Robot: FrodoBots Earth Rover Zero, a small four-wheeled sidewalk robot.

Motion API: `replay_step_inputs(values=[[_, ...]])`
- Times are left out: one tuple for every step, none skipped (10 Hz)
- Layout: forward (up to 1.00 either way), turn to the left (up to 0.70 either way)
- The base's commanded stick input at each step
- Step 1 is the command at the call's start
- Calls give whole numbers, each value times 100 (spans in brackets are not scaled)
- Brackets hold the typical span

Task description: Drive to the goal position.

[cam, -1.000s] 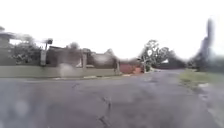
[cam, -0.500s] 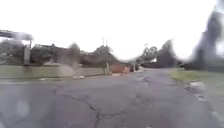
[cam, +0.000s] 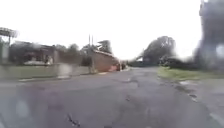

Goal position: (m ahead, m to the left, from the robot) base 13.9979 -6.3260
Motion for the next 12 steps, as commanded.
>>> replay_step_inputs(values=[[70, -14], [70, 0], [70, 0], [70, 0], [70, 0], [70, 0], [70, 0], [70, 0], [70, 0], [70, 0], [70, -1], [70, -33]])
